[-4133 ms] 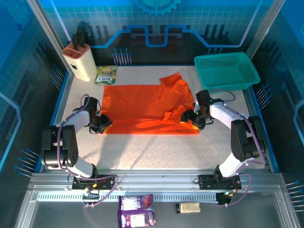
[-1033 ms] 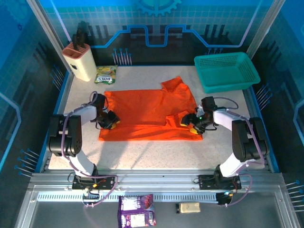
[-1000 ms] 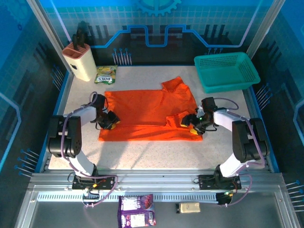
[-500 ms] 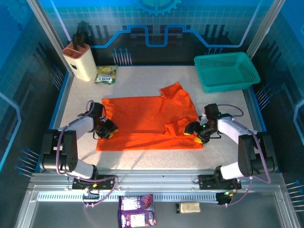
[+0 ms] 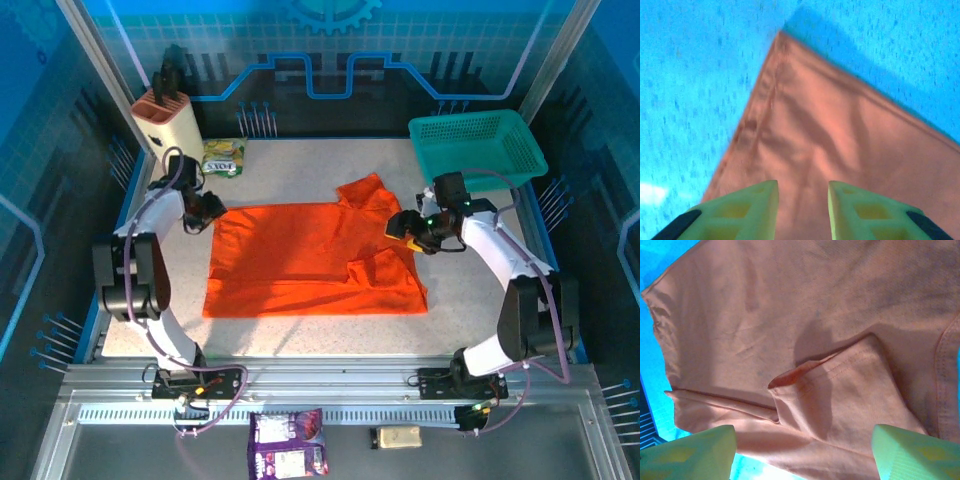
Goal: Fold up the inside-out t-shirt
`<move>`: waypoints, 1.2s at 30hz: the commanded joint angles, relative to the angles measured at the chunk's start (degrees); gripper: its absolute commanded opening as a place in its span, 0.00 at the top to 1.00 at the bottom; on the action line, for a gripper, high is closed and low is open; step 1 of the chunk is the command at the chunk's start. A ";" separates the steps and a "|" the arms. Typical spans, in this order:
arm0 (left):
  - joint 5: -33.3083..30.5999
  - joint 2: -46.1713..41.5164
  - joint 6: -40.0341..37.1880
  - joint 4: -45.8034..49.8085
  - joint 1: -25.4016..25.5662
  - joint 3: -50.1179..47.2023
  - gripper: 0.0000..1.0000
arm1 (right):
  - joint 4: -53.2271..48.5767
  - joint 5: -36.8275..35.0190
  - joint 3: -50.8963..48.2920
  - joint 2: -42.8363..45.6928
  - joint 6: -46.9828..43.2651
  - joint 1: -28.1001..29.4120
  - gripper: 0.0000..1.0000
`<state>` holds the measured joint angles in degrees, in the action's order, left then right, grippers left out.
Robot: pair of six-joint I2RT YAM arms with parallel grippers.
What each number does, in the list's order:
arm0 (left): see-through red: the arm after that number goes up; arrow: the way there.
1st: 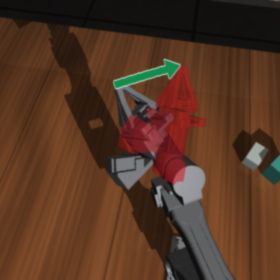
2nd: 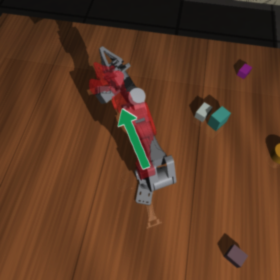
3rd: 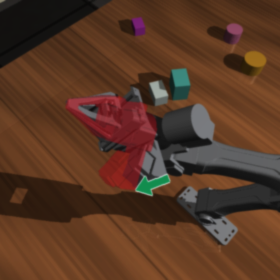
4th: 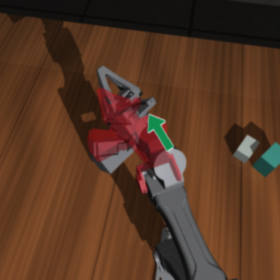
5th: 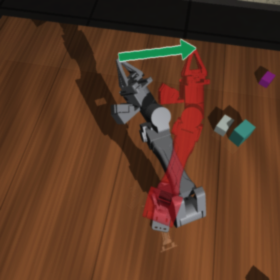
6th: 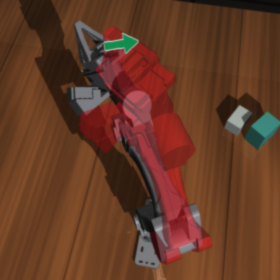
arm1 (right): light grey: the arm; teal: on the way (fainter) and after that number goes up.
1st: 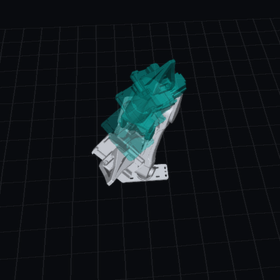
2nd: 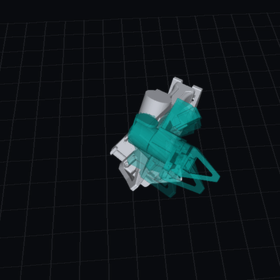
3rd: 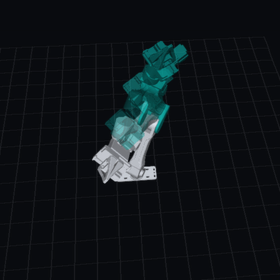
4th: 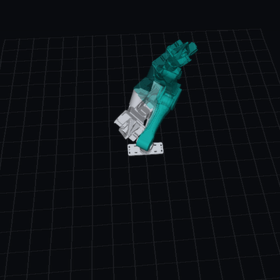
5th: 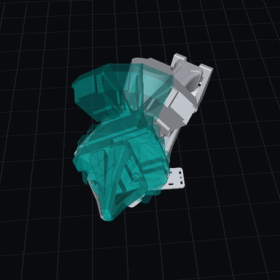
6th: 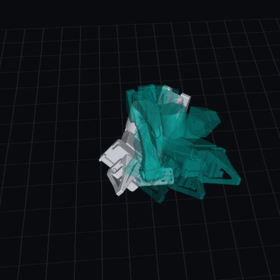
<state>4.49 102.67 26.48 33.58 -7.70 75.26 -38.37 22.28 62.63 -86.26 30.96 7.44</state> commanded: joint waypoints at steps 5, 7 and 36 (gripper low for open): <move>-7.47 13.22 -8.40 8.66 -0.73 15.06 0.69 | -3.24 -0.34 3.59 -3.16 -1.43 0.01 0.28; -7.61 16.00 -9.93 9.82 -0.73 17.92 0.73 | -3.59 -0.37 4.02 -3.37 -1.43 -0.12 0.28; -5.06 27.52 -15.18 12.14 -0.73 26.94 0.98 | -2.53 -9.02 25.16 -24.01 -13.89 2.48 0.34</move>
<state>-1.72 128.60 12.88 44.75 -7.99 100.88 -40.42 16.78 82.76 -106.34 22.85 8.54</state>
